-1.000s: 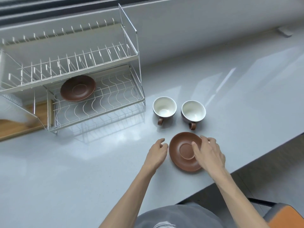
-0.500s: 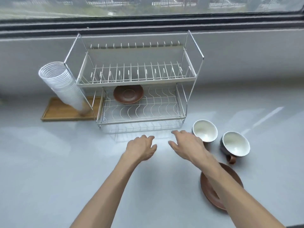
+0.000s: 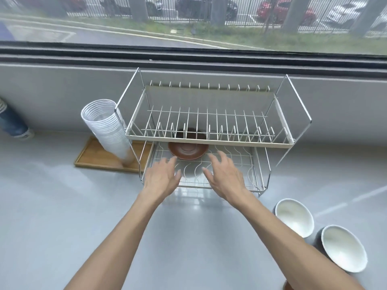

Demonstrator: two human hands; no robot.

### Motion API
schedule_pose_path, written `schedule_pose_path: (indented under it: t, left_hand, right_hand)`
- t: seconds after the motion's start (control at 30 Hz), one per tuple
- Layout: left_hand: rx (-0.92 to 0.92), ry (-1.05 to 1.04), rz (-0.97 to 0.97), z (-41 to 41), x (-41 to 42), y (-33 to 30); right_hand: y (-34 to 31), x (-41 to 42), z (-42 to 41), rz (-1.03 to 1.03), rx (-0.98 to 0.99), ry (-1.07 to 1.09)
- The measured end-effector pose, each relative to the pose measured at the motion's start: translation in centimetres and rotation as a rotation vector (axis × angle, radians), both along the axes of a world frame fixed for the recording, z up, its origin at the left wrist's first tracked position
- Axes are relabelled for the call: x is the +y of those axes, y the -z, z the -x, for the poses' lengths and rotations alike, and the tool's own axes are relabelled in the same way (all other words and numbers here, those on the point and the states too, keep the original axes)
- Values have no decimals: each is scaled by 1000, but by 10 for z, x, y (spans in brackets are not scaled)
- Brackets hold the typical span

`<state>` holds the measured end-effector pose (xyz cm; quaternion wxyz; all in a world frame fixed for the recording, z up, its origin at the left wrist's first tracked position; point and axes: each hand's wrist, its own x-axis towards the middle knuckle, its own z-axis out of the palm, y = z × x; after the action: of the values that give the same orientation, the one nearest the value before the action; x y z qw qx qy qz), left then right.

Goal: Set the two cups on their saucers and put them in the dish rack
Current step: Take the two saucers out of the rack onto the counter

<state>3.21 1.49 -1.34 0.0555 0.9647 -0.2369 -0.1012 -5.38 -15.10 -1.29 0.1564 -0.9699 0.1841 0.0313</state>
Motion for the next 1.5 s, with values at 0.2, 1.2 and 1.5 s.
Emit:
schedule_pose_path:
  t: [0.2,1.2,1.5]
  left_hand:
    - [194,-286,296,-44,-21,5]
    - [797,-676,1113,-41,-44,-9]
    - [889,-463,937,36,-18,-24]
  right_hand:
    - [7,-5,-58,-91,0,43]
    - [12,-30,-61,-902,-131,489]
    - [-7,-11,42,-786,-111,522]
